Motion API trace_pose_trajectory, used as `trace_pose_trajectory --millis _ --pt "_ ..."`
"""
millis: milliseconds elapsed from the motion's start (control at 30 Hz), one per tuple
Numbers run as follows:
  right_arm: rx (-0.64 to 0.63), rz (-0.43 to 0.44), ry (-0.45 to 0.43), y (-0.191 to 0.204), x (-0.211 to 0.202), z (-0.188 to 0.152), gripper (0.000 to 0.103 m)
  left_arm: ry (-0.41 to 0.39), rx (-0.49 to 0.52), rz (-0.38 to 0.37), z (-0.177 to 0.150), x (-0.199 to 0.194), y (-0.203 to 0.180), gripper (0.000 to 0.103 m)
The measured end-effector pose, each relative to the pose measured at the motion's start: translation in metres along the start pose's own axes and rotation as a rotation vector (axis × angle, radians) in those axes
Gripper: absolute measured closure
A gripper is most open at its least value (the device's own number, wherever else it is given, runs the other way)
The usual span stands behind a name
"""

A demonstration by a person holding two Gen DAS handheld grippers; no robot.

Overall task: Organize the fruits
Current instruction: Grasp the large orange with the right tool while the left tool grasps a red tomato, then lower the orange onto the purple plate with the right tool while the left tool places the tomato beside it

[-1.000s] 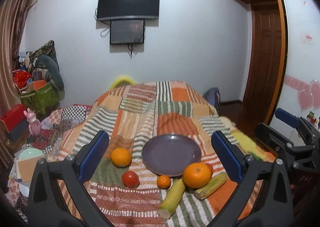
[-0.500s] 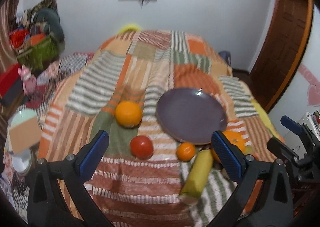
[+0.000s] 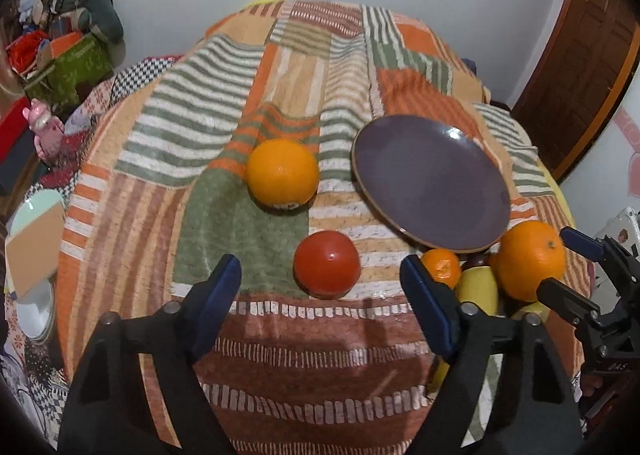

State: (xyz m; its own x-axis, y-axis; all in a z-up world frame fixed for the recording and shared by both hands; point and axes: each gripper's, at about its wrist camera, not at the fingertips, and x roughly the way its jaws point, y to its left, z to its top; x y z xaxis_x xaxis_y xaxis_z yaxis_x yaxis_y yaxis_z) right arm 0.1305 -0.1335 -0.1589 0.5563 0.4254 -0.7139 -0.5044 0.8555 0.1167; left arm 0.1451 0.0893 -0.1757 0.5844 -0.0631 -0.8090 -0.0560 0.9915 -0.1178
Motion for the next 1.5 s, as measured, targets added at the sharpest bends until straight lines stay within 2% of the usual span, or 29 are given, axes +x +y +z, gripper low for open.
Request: trace_pose_trajectory --millis 167,267,333,433,500,567,600,867,1133,1500 --pt "-0.01 0.003 0.032 0.0 0.012 0.0 0.016 0.036 -0.004 -0.023 0.001 0.019 0.003 0.029" --pt "-0.005 0.012 0.05 -0.003 0.018 0.0 0.027 0.049 0.003 -0.03 0.002 0.027 0.003 0.031" --pt "-0.007 0.01 0.051 -0.004 0.019 0.0 0.029 0.065 0.005 -0.035 0.001 0.034 0.004 0.033" --pt "-0.009 0.008 0.049 -0.004 0.018 0.0 0.036 0.084 0.003 -0.046 0.001 0.041 0.004 0.04" --pt "-0.006 0.017 0.048 -0.006 0.018 0.001 0.036 0.095 0.002 -0.051 0.001 0.045 0.004 0.044" --pt "-0.004 0.02 0.046 -0.006 0.018 0.001 0.036 0.105 0.003 -0.058 0.001 0.049 0.004 0.055" --pt "-0.004 0.02 0.045 -0.006 0.018 0.001 0.036 0.113 0.003 -0.069 0.001 0.052 0.003 0.057" --pt "0.021 0.034 0.043 -0.009 0.017 0.002 0.037 0.111 0.026 -0.07 0.002 0.047 -0.002 0.057" --pt "0.038 0.03 -0.02 -0.021 0.003 0.019 0.037 0.018 0.051 -0.076 0.019 0.014 -0.014 0.057" --pt "-0.011 -0.062 -0.185 -0.036 -0.022 0.061 0.037 -0.144 0.116 -0.089 0.06 -0.027 -0.045 0.057"
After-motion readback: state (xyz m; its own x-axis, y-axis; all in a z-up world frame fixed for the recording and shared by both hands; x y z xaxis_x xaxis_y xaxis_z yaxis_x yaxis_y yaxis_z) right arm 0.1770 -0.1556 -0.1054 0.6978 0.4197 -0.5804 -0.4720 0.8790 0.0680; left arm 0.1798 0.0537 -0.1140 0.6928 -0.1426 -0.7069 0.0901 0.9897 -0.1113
